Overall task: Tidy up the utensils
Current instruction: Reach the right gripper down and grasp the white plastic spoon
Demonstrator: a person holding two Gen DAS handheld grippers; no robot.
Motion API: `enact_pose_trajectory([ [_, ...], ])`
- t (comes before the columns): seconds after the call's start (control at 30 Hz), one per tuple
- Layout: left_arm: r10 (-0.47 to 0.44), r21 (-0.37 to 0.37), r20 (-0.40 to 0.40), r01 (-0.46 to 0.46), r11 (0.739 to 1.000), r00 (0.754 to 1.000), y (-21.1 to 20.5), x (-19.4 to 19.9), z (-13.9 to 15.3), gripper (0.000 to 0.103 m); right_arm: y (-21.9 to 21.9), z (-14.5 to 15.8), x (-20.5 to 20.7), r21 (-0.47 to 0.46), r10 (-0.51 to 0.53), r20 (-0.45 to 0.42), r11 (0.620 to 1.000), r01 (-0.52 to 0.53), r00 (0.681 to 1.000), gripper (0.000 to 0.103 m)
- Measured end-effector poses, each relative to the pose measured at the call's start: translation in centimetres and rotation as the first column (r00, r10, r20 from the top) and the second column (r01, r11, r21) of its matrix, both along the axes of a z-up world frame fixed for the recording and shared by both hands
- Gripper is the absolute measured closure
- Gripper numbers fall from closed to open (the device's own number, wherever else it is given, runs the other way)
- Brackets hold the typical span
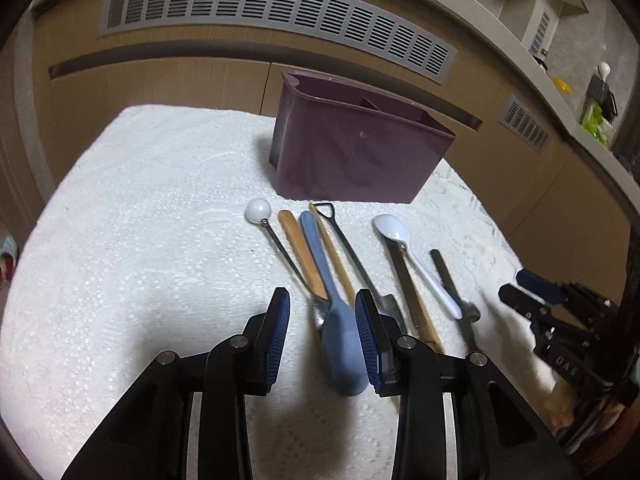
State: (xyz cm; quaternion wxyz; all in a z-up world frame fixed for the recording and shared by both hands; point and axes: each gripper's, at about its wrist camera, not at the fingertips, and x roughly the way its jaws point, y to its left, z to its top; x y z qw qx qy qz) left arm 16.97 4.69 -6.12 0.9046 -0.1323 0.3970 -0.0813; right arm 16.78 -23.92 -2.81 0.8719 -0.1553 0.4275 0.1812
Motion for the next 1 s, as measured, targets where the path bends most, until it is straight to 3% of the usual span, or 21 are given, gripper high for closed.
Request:
enact_pose_trajectory([
  [0.07, -0.002, -0.002, -0.013, 0.002, 1.0, 1.0, 0.0, 0.6, 0.2, 0.068, -0.1, 0.1, 0.0, -0.003, -0.005, 0.005, 1.0, 0.005, 1.0, 0.068],
  [0.2, 0.039, 0.078, -0.014, -0.037, 0.996, 0.999, 0.9, 3.5, 0.5, 0.068, 0.8, 0.2, 1.3, 0.034, 0.048, -0.028, 0.998, -0.047, 0.998, 0.068],
  [0.37, 0.099, -0.02, -0.09, -0.101, 0.995, 0.991, 3.2, 7.7, -0.9, 0.068, 3.2, 0.2, 2.7, 0.07, 0.132, -0.061, 0.989, -0.128, 0.989, 0.068],
  [0.5, 0.15, 0.032, -0.117, -0.147, 0.989, 0.982, 3.8, 10.2, -2.0, 0.068, 4.2, -0.2, 3.4, 0.06, 0.153, -0.069, 0.987, -0.149, 0.986, 0.068],
  [0.6, 0.14, 0.051, -0.136, -0.134, 0.99, 0.981, 3.6, 11.1, -2.9, 0.068, 4.9, -1.0, 4.8, 0.07, 0.158, -0.109, 0.986, -0.151, 0.981, 0.068],
  [0.73, 0.077, 0.082, -0.09, -0.07, 0.994, 0.993, 2.5, 11.2, -3.0, 0.07, 6.8, -3.0, 7.7, 0.081, 0.178, -0.179, 0.983, -0.166, 0.968, 0.068],
  [0.8, 0.044, 0.065, -0.073, -0.039, 0.997, 0.996, 2.5, 10.9, -2.9, 0.08, 7.8, -3.9, 9.0, 0.077, 0.171, -0.206, 0.984, -0.159, 0.963, 0.068],
  [1.0, 0.003, 0.052, 0.0, -0.003, 0.999, 1.0, 3.6, 7.7, -1.5, 0.08, 9.2, -6.0, 12.0, 0.054, 0.1, -0.281, 0.995, -0.088, 0.955, 0.068],
])
